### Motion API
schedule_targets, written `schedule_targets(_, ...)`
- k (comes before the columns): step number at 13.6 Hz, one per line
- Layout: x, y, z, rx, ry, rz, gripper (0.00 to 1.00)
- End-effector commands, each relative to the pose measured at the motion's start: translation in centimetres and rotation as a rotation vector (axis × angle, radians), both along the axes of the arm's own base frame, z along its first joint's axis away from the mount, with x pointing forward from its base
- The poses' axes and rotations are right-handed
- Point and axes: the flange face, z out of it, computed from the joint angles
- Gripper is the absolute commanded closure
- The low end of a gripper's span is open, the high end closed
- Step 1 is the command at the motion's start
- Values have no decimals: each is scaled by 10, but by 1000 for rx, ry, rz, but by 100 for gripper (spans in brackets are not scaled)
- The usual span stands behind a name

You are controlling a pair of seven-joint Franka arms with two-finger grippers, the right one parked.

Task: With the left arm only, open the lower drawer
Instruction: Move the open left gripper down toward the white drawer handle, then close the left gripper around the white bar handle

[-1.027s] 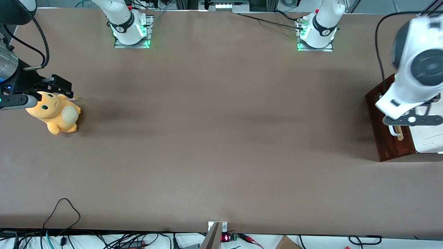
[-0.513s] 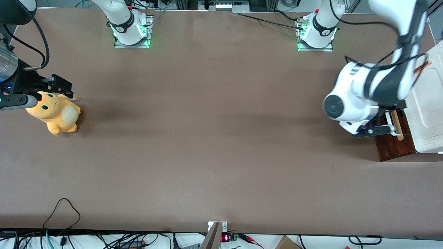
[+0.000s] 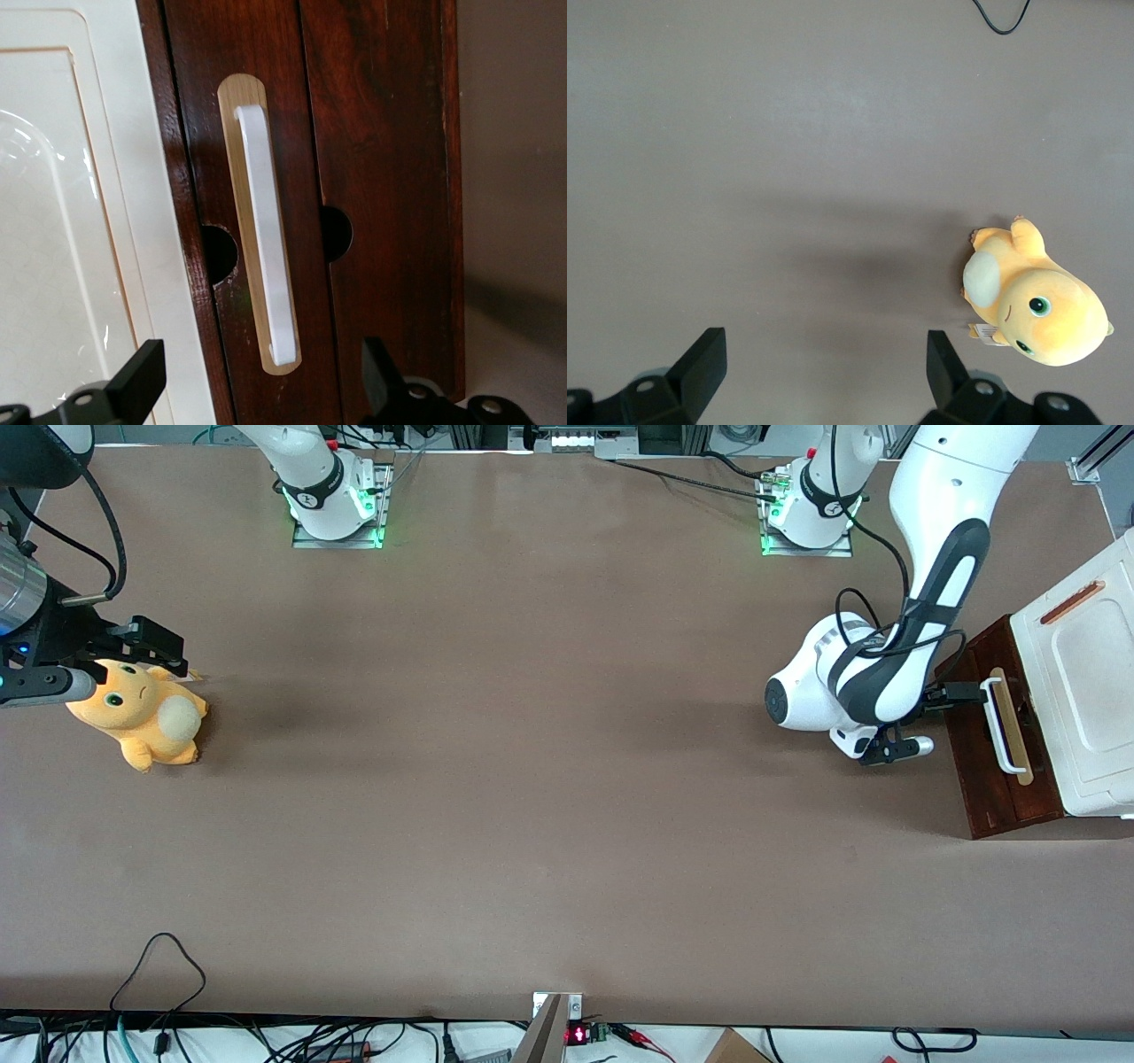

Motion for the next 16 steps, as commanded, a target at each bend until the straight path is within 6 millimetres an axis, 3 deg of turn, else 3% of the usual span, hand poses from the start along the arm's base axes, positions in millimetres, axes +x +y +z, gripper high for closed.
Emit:
schedule_targets(1,-6,1,-17,57,-28,-10,4)
schedule_targets(4,5,10,-11,155,-69,-102,4)
schedule_targets(7,12,28,-30,242,-68,-167,5)
schedule_targets(14,24,43,-40,228,-65,-151,8)
schedule_targets(16,28,51,-37,236,-73,-145,18)
